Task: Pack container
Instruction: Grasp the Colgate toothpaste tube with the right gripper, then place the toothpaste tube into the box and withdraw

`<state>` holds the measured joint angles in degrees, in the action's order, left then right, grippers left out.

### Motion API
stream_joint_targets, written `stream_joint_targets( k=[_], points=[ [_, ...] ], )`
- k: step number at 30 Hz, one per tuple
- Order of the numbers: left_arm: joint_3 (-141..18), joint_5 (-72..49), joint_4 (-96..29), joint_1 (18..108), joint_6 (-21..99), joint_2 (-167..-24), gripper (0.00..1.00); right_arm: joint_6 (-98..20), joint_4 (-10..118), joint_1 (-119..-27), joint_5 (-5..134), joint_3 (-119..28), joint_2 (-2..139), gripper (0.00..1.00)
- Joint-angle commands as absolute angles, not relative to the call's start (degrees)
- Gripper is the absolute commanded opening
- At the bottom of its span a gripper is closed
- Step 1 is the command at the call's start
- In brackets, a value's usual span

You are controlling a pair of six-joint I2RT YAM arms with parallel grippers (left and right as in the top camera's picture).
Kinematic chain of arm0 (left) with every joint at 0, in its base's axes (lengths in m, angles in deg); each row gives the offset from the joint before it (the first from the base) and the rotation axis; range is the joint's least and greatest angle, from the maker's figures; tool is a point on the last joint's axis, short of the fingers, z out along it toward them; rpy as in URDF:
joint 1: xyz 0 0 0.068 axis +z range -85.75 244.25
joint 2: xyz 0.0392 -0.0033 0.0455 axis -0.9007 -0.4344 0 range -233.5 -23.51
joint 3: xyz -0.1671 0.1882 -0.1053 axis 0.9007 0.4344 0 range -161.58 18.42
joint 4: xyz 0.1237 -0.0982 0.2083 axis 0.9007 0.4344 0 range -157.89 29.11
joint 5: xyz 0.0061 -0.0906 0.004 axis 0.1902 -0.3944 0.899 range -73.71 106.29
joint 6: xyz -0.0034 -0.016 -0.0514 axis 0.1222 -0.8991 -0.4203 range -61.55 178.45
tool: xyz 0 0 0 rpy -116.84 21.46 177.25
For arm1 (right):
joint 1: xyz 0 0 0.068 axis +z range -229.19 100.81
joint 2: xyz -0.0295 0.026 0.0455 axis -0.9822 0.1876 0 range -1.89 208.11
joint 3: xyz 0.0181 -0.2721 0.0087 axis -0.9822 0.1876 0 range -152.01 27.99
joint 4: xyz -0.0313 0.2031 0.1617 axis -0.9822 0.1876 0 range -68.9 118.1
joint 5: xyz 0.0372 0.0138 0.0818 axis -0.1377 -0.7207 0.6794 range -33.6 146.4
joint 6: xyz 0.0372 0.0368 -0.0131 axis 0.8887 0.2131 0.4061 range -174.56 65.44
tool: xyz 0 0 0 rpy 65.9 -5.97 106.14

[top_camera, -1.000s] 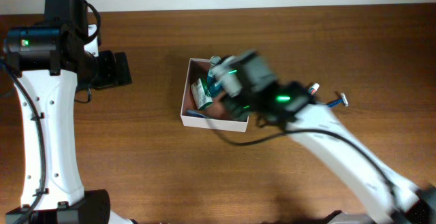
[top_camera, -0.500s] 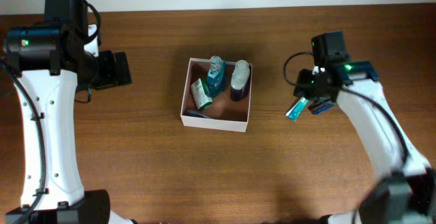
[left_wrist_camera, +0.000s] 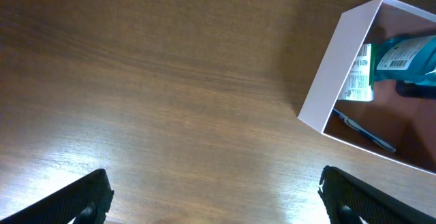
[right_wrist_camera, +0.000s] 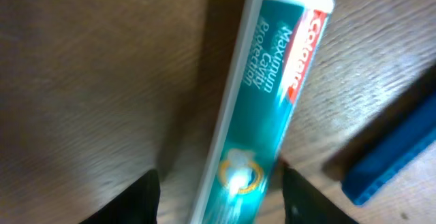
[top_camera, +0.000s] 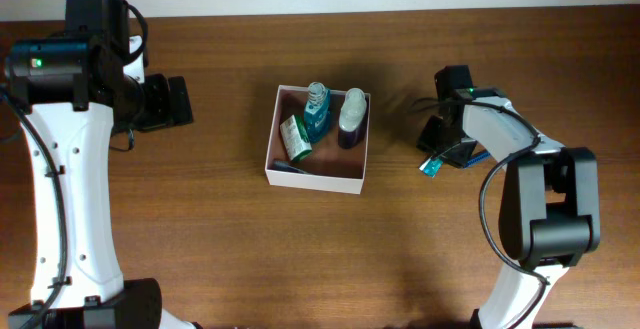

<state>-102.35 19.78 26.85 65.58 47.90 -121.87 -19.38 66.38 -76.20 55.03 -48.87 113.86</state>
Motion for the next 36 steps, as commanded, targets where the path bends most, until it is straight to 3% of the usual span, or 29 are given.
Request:
stream_joint_targets(
  k=[1, 3, 10, 17, 25, 31, 36],
  points=[
    [-103.14, 20.21, 26.92, 65.71, 47.77, -121.89, 0.99, -16.54, 66.42, -77.58, 55.71, -48.39, 115.91, 0.33],
    [-103.14, 20.21, 26.92, 65.71, 47.77, -121.89, 0.99, -16.56, 66.47, -77.78, 55.73, -48.39, 115.98, 0.18],
    [-103.14, 20.21, 26.92, 65.71, 47.77, -121.89, 1.0, -27.42, 68.41, -77.17, 55.97, -48.57, 114.8, 0.04],
    [-103.14, 20.21, 26.92, 65.71, 47.77, -121.89, 0.99, -38.0, 73.0, -71.53, 57.52, -48.85, 100.5, 0.04],
    [-103.14, 20.21, 26.92, 65.71, 47.77, -121.89, 0.99, -50.48, 72.63, -52.88, 59.62, -48.85, 81.95, 0.04],
    [-103.14, 20.21, 26.92, 65.71, 47.77, -121.89, 0.99, -67.79, 69.74, -40.69, 57.79, -48.79, 82.47, 0.04],
    [-103.14, 20.21, 26.92, 65.71, 47.77, -121.89, 1.0, -80.6, 61.81, -39.53, 52.91, -48.79, 89.33, 0.04]
  ],
)
